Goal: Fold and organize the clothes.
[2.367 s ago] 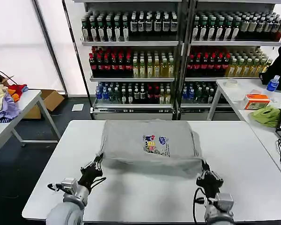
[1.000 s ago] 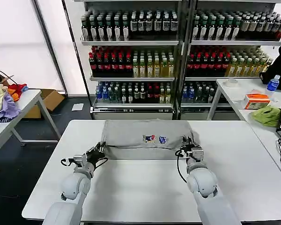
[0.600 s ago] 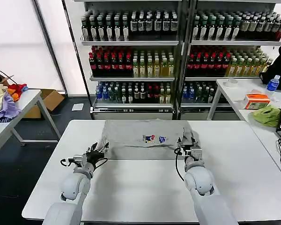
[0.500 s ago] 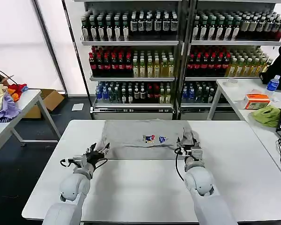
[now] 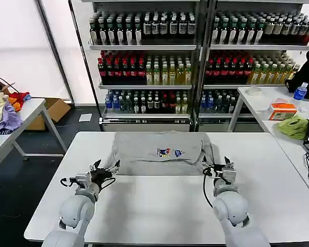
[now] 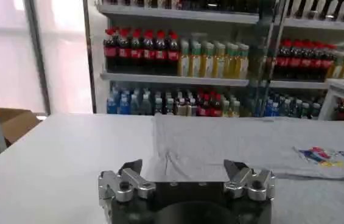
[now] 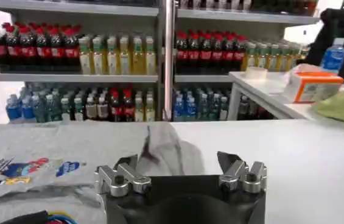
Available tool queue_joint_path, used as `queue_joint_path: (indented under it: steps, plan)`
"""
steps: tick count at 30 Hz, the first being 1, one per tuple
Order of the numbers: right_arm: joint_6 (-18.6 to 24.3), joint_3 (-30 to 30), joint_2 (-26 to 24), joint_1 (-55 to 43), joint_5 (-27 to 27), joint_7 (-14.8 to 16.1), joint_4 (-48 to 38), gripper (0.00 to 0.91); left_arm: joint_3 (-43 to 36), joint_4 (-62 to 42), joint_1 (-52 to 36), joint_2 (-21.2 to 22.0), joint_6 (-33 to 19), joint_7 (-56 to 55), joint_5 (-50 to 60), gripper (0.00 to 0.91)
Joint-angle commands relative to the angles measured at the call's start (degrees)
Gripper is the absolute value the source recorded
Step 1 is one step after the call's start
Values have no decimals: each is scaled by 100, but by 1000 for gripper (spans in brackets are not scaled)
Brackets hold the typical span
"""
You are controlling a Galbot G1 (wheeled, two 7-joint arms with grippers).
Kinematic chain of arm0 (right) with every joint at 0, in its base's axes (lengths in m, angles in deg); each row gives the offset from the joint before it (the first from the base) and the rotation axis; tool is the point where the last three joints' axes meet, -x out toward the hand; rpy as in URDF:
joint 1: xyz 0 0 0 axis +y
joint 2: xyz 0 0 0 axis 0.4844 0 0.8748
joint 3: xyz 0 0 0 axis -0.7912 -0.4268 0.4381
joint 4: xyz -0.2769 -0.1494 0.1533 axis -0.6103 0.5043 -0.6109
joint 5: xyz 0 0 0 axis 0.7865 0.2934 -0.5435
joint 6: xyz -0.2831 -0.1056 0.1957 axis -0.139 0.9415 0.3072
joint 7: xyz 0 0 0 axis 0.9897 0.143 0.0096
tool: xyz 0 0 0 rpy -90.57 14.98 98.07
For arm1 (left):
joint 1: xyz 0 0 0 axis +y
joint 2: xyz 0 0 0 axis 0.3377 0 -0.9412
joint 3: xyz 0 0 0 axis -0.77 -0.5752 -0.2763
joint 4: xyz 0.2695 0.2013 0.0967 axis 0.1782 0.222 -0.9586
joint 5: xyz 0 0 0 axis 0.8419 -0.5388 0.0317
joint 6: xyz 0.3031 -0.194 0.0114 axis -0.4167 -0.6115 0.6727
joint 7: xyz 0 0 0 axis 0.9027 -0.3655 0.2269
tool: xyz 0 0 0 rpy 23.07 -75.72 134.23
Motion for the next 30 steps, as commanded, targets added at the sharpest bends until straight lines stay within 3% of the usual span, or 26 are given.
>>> queue_joint_path:
  steps: [1, 10, 30]
  plan:
    - [-121, 237, -169, 323, -197, -113, 360, 907, 45, 277, 241, -29, 162, 10, -56, 907]
    - [-117, 289, -248, 236, -293, -121, -60, 907, -14, -123, 92, 7, 205, 8, -22, 907]
    - [-111, -174, 97, -115, -162, -15, -483, 907, 112, -413, -147, -87, 217, -26, -83, 907]
